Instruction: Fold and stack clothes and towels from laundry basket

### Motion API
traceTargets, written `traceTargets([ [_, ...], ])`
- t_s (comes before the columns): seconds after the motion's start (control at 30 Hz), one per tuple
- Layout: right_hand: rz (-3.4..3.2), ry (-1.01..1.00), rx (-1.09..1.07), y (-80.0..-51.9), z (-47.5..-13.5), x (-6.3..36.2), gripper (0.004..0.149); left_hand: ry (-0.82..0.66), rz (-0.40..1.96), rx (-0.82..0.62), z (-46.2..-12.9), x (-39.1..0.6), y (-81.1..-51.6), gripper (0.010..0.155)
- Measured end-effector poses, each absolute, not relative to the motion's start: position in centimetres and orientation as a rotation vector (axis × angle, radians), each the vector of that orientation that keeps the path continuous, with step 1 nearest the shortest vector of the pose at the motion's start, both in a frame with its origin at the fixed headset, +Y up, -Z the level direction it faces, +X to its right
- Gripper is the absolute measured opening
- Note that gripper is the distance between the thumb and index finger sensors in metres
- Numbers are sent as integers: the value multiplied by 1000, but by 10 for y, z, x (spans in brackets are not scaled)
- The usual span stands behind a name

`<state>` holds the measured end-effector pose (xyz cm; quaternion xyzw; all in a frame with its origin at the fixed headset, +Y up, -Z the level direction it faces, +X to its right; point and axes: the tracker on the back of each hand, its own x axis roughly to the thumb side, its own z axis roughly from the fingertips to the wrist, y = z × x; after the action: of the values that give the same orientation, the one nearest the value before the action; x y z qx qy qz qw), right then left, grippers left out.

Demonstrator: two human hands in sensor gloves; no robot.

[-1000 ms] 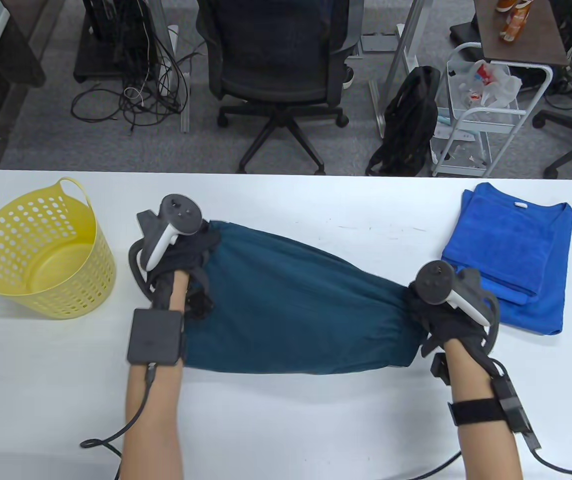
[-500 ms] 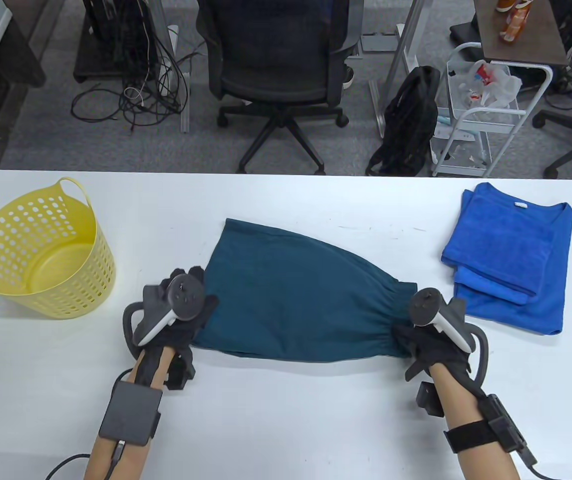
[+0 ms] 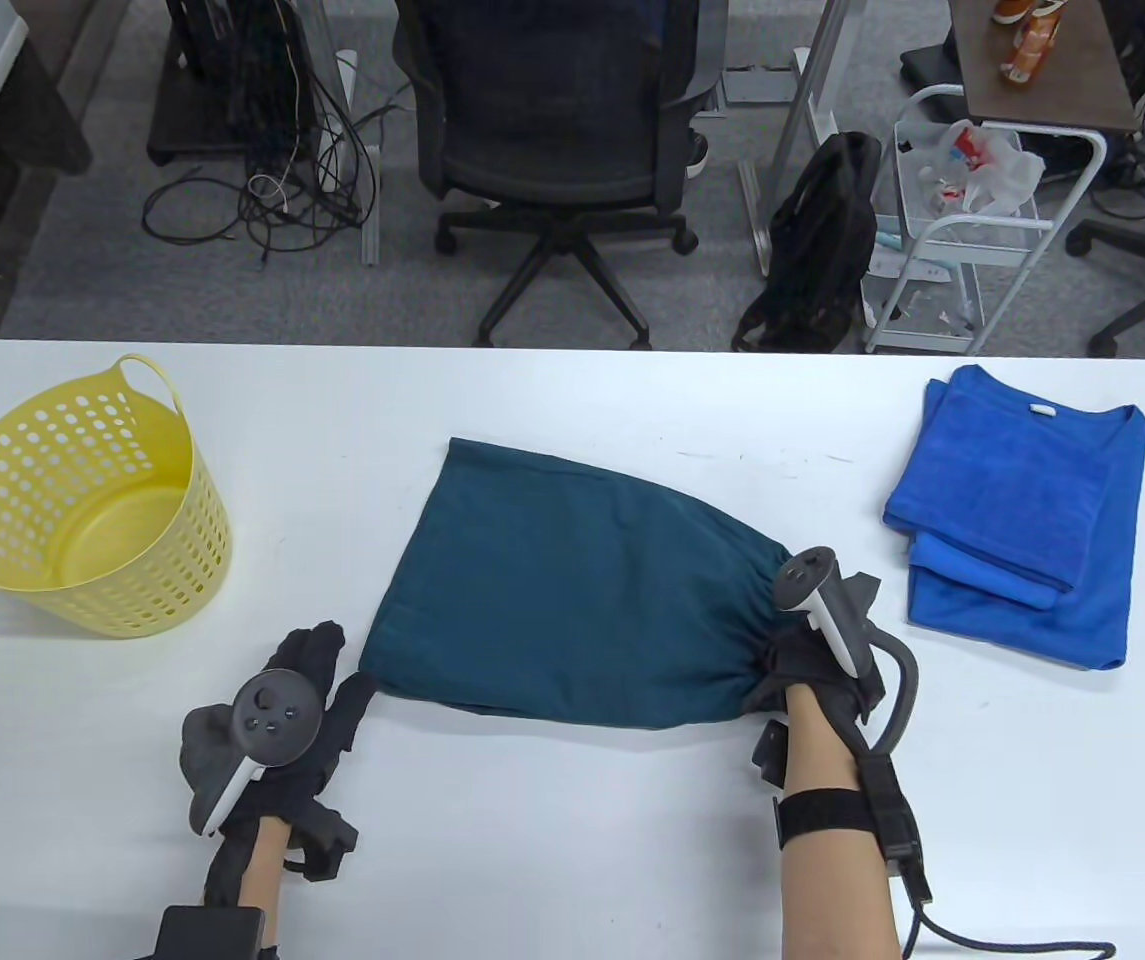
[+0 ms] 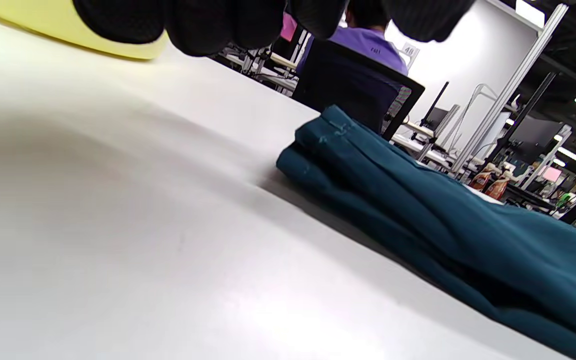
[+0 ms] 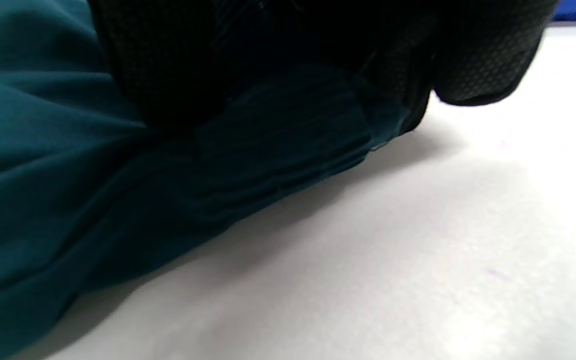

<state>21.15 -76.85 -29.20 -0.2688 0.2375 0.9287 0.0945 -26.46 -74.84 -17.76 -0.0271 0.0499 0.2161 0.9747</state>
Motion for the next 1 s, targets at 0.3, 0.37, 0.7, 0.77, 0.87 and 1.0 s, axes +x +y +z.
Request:
traceTargets([
  [0.3,2606,608,-812,-777,-287,216,93,108,453,-55,-183,-274,-755,76],
  [0.37,2612,621,-807,-778,-287,213,90,98,441,-56,-182,-272,-756,76],
  [0.7,2824,555,-722,-777,-287,195,72,64,406,-51,-182,-266,-756,76],
  [0.77,2792,523,-694,-778,-285,200,80,61,404,-56,-182,-266,-755,78],
  [0.87,2716,541,-608,-779,-282,211,93,59,411,-55,-182,-267,-755,79],
  [1.0,2269,475,-352,-774,-273,245,92,58,428,-56,-182,-268,-756,80],
])
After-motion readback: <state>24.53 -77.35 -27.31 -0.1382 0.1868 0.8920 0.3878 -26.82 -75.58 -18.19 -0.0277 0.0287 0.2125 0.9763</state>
